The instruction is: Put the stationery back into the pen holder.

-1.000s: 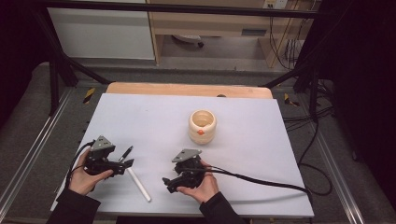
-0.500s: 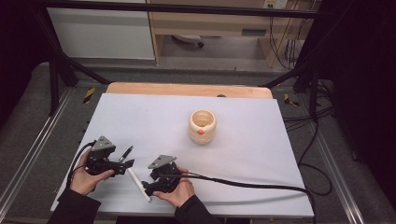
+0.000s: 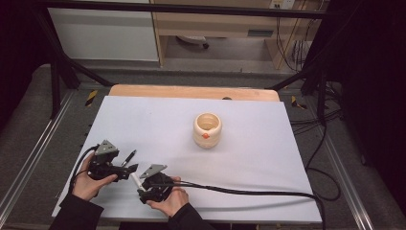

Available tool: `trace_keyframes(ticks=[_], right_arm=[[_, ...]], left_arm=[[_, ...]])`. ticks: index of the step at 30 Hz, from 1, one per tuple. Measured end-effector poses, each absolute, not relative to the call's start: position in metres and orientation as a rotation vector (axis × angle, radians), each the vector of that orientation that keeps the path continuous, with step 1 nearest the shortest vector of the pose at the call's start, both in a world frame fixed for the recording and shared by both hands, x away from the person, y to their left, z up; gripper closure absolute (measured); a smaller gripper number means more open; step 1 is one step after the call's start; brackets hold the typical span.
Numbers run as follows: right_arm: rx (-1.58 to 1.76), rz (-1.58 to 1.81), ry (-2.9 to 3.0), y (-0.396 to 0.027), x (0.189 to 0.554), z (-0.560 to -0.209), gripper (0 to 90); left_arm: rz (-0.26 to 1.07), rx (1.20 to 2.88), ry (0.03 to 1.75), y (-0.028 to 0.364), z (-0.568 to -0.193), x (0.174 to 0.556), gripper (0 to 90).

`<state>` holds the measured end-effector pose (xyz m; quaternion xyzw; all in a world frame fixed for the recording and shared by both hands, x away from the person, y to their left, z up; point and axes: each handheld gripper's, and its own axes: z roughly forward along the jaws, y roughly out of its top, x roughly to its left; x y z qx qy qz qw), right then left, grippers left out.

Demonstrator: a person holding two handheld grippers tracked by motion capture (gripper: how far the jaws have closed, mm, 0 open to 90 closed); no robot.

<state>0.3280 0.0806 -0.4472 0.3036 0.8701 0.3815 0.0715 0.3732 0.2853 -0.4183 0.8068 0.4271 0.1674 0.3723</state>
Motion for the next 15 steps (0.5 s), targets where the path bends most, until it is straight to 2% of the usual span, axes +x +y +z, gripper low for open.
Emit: trace_keyframes(ticks=[15], right_arm=[[0.941,1.146,2.639,0.0818,0.325,-0.4502,74.7]], left_arm=[[0.429,2.075,1.094,0.2845,-0.4189,0.3734,4.6]])
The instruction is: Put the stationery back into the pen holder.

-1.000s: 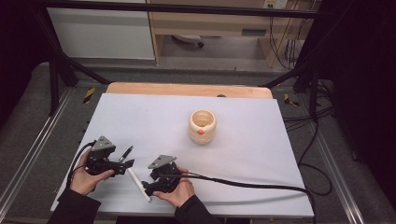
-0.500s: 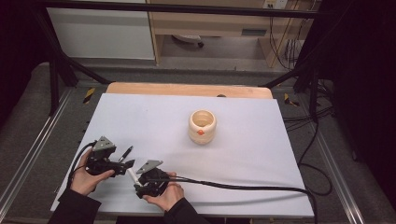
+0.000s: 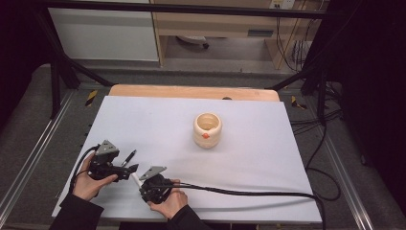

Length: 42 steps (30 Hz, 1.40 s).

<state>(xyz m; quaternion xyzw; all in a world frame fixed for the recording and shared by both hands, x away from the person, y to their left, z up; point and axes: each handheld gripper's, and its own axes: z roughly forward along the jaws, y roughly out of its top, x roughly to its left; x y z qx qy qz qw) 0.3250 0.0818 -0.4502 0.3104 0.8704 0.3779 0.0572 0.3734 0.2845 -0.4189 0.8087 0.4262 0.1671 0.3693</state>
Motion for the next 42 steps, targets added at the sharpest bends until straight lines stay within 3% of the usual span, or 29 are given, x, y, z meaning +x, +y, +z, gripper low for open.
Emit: trace_keyframes(ticks=[24,42], right_arm=[[0.926,1.129,2.658,0.074,0.332,-0.436,79.0],[0.857,1.139,2.713,0.002,0.363,-0.407,79.0]], left_arm=[[0.437,2.068,1.055,0.282,-0.412,0.37,4.6],[0.443,2.098,0.96,0.268,-0.408,0.363,4.6]])
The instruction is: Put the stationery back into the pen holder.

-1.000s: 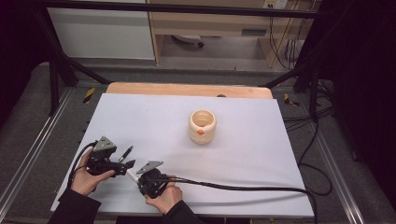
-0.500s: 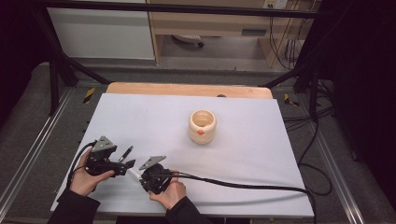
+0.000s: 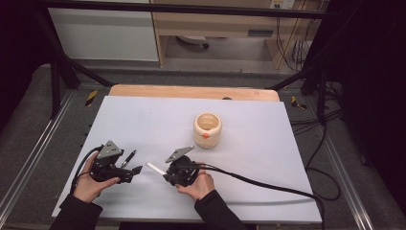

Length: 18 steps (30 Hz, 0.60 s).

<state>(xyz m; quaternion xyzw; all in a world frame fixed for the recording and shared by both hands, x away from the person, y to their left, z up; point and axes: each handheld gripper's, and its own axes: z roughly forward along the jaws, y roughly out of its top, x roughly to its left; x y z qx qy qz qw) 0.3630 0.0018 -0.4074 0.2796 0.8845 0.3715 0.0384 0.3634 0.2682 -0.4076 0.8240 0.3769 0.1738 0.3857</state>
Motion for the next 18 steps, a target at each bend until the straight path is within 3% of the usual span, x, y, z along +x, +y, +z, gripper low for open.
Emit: trace_keyframes(ticks=[18], right_arm=[[0.862,1.235,2.757,-0.086,0.381,-0.394,78.9]], left_arm=[[0.514,2.252,0.717,0.218,-0.405,0.357,4.6]])
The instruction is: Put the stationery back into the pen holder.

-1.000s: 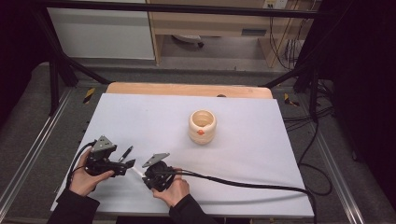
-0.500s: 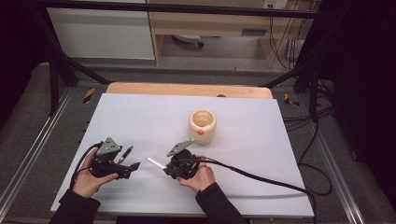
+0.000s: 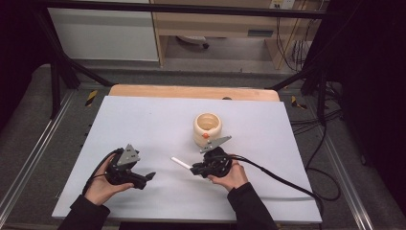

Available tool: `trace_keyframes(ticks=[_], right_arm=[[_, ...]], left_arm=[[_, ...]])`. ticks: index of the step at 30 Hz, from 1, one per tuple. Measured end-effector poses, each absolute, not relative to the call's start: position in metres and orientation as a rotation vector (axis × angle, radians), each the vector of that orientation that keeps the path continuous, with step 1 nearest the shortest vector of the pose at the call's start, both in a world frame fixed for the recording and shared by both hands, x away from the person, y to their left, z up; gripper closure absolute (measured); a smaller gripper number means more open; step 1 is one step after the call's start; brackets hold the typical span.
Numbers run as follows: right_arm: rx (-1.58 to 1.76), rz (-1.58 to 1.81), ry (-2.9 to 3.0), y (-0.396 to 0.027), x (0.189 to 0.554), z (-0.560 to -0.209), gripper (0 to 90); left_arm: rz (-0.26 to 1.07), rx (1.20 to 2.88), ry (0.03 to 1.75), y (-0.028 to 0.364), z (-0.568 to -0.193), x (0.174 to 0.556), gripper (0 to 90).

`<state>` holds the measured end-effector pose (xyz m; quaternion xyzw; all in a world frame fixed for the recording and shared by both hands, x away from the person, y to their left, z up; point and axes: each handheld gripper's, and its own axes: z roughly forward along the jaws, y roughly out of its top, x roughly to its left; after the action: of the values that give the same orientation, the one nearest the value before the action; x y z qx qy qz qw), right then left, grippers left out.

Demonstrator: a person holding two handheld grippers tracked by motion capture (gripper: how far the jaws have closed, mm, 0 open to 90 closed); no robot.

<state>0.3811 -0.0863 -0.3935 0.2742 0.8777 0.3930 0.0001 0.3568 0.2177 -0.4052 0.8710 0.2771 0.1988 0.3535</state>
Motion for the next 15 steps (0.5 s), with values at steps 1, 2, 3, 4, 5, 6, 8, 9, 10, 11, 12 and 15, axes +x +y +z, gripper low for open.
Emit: trace_keyframes(ticks=[1,2,3,4,5,6,8,9,10,11,12,15], right_arm=[[0.856,1.231,2.765,-0.089,0.381,-0.393,78.9],[0.854,1.23,2.767,-0.092,0.382,-0.393,78.9],[0.854,1.228,2.773,-0.095,0.381,-0.393,78.9],[0.852,1.231,2.774,-0.097,0.381,-0.392,78.9],[0.846,1.236,2.777,-0.1,0.38,-0.392,78.9],[0.842,1.246,2.78,-0.102,0.38,-0.392,78.9],[0.855,1.259,2.788,-0.106,0.379,-0.391,78.9],[0.858,1.257,2.796,-0.107,0.378,-0.391,78.9],[0.86,1.256,2.801,-0.109,0.378,-0.392,78.9],[0.856,1.246,2.806,-0.11,0.378,-0.392,78.9],[0.857,1.242,2.811,-0.111,0.378,-0.392,78.9],[0.866,1.247,2.817,-0.112,0.377,-0.392,78.9]], left_arm=[[0.526,2.269,0.689,0.213,-0.405,0.357,4.6],[0.536,2.277,0.666,0.208,-0.405,0.357,4.6],[0.546,2.287,0.639,0.203,-0.405,0.356,4.6],[0.557,2.299,0.606,0.199,-0.405,0.356,4.6],[0.571,2.313,0.574,0.194,-0.404,0.356,4.6],[0.59,2.328,0.539,0.189,-0.403,0.355,4.6],[0.613,2.339,0.48,0.18,-0.402,0.353,4.5],[0.628,2.347,0.446,0.176,-0.402,0.353,4.6],[0.646,2.355,0.414,0.172,-0.401,0.352,4.5],[0.664,2.363,0.385,0.168,-0.401,0.351,4.6],[0.68,2.371,0.358,0.164,-0.4,0.35,4.6],[0.721,2.385,0.285,0.154,-0.401,0.349,4.6]])
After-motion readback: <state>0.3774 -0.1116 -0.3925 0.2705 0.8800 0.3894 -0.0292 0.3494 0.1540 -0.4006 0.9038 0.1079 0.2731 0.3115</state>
